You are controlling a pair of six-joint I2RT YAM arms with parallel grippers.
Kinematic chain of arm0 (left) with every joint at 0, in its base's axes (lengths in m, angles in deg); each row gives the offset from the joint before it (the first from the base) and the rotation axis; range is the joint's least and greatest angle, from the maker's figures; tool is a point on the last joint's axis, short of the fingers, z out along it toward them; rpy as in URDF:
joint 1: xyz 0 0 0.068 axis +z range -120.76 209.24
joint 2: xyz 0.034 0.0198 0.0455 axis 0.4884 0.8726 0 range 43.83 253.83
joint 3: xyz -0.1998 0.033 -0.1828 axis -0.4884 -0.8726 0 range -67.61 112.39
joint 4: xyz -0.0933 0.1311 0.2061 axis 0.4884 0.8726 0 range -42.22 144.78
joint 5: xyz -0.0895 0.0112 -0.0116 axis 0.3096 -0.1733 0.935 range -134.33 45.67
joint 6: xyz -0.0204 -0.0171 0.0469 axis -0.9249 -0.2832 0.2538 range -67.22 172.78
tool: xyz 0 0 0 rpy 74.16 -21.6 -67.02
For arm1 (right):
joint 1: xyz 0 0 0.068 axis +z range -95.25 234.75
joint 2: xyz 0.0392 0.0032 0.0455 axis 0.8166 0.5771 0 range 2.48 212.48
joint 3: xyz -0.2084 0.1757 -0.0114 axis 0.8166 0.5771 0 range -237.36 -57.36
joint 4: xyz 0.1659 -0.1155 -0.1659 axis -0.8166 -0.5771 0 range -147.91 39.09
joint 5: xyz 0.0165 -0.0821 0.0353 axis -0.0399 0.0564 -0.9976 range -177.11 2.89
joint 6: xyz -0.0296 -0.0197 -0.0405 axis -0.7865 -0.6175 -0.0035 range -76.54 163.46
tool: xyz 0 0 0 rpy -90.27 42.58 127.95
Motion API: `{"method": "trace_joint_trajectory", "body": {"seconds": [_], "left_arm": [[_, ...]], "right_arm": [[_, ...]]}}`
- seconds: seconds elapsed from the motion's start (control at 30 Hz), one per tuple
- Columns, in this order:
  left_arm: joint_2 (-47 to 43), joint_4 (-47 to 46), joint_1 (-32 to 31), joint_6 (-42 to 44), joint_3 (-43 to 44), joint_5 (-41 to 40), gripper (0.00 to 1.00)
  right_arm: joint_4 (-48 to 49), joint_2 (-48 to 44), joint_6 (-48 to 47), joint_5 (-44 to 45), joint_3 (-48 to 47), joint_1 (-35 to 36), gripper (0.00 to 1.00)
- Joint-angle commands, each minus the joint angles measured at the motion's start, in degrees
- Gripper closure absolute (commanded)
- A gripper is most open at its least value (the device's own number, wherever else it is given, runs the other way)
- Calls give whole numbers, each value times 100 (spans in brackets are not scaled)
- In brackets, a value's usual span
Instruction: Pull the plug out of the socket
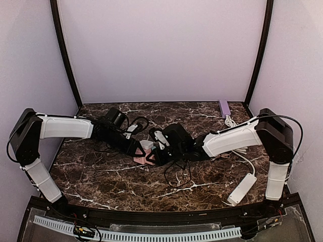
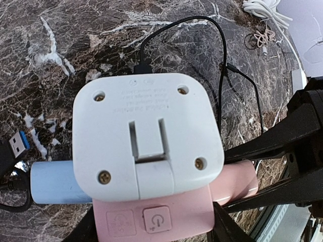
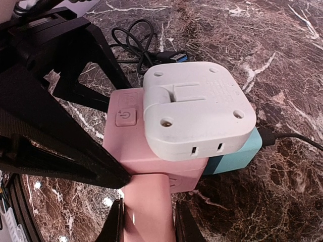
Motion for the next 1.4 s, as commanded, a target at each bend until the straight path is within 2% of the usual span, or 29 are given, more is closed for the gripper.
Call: {"method": "trace_joint_trajectory", "body": {"seconds": [0.0, 0.27, 0.7, 1.37], "left_arm": [[-41, 106, -29, -23, 162, -244, 77], [-40, 107, -29, -52, 160, -298, 77], [-53, 96, -29, -20, 178, -214, 80], [-194, -13, -29, 234, 187, 309, 83]], "right_arm": [[-122, -111, 323, 684, -322, 217, 100], [-987, 76, 690, 1377, -888, 454, 100], [-1185, 48, 609, 1560, -981, 522, 100], [-192, -345, -932, 339, -424, 480, 100]]}}
